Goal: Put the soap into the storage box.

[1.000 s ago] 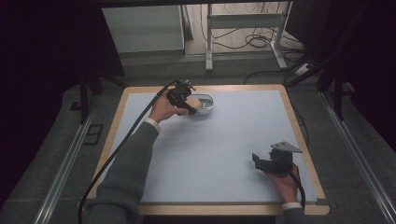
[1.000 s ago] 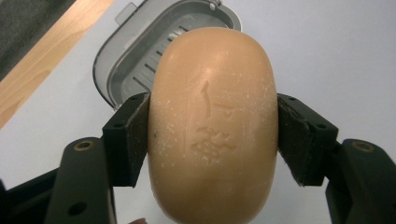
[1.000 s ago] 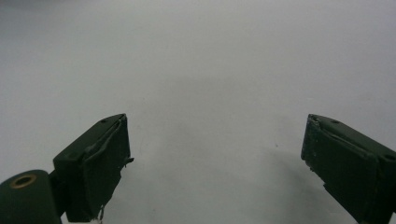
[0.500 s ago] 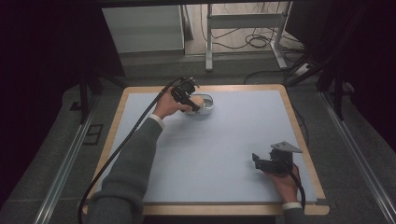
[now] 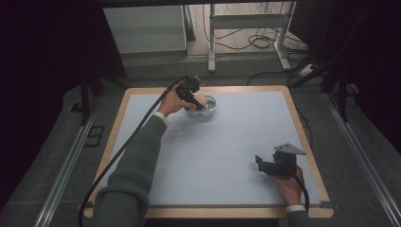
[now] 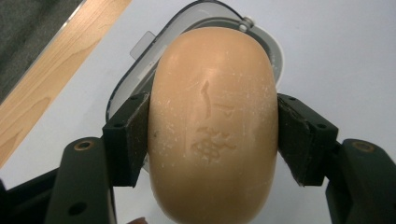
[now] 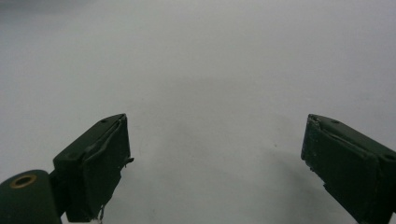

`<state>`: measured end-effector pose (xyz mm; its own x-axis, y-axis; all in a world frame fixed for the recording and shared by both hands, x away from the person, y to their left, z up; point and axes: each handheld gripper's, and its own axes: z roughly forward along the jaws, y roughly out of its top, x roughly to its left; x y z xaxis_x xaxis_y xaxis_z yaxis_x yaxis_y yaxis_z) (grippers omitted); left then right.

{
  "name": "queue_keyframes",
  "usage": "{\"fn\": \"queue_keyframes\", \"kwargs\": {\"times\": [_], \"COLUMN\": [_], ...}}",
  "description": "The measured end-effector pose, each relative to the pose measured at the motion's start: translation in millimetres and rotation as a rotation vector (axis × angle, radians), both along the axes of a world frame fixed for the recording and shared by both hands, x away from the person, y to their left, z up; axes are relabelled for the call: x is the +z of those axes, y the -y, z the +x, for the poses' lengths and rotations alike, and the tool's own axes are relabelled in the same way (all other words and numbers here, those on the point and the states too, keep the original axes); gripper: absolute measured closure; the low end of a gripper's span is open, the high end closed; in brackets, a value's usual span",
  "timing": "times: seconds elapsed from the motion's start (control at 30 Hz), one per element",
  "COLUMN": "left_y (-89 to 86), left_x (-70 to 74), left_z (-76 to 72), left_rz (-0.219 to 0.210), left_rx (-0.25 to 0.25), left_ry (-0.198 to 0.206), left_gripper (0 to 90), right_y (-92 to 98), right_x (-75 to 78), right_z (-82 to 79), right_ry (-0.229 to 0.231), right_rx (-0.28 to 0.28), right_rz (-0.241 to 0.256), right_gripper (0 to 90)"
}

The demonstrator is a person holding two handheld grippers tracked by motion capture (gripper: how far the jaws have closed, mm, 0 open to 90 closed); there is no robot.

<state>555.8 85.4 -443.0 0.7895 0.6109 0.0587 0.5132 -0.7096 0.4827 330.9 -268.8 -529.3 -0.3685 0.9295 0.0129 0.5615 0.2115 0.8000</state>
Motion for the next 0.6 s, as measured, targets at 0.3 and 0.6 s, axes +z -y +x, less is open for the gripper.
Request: {"fn": "queue_keyframes", "kwargs": {"times": [0.3, 0.6], "left_y": [5.9, 4.7], "left_x": [-6.1, -15.9], "left_z": [8.7, 16.1], "left_rz": [-0.01, -0.014], "left_rx": [-0.017, -0.001], "left_ry": [-0.004, -0.022], "left_gripper": [32.8, 32.7], "right_y": [0.1, 0.1], "right_x": [0.0, -0.1], "right_z": [0.0, 0.1], "right_ry": [0.001, 0.0], "right_rx": [-0.003, -0.003], "right_rz": [-0.001, -0.001], "right_gripper": [7.9, 7.9]}}
